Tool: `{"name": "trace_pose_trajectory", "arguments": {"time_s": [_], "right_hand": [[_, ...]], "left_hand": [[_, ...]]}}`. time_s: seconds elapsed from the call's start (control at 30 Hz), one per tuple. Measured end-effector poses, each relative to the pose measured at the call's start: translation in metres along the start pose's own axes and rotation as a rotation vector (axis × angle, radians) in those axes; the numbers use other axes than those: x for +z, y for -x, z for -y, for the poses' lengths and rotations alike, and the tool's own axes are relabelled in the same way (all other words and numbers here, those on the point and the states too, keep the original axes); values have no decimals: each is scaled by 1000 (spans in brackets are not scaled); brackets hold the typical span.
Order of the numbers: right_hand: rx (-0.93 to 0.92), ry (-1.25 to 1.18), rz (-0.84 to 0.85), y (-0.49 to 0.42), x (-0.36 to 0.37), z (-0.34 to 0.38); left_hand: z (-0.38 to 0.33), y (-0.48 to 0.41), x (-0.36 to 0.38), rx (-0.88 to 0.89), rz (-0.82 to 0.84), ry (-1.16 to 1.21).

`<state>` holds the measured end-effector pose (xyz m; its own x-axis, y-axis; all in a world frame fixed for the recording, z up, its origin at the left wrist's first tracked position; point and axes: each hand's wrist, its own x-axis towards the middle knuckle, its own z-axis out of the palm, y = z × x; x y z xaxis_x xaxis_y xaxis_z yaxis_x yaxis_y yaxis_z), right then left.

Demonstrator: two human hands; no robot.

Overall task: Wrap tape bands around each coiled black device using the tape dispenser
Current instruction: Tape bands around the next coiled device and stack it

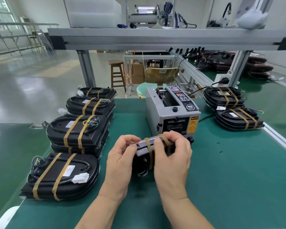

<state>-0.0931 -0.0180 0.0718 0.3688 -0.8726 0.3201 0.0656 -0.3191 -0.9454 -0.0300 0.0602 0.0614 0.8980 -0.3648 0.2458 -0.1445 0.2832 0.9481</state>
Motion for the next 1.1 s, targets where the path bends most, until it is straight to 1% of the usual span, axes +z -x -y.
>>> {"name": "trace_pose_trajectory", "arguments": {"time_s": [0.07,0.13,0.27,0.37,0.47,0.53,0.63,0.73,0.8,1.1], "right_hand": [[-29,76,-29,-12,-7,-5],[-9,123,1,-18,-11,-11],[16,108,16,-20,-11,-18],[19,95,18,-24,-11,-20],[26,31,7,-29,-10,-25],[89,-96,-35,-38,-13,-33],[268,-191,-111,-66,-21,-50],[425,-188,-64,-94,-23,-62],[452,-162,-23,-102,-20,-63],[550,-141,43,-115,-13,-47]], "left_hand": [[0,-1,0,-6,13,-1],[0,-2,1,-17,13,2],[1,-6,7,-65,-2,12],[3,-6,11,-22,-17,-91],[4,-9,10,-17,-38,-83],[3,-12,6,-41,-32,-41],[4,-16,2,-41,-29,-19],[4,-18,2,-20,-37,-37],[2,-19,4,-22,-47,-51],[-5,-19,-4,-10,-92,-112]]}}
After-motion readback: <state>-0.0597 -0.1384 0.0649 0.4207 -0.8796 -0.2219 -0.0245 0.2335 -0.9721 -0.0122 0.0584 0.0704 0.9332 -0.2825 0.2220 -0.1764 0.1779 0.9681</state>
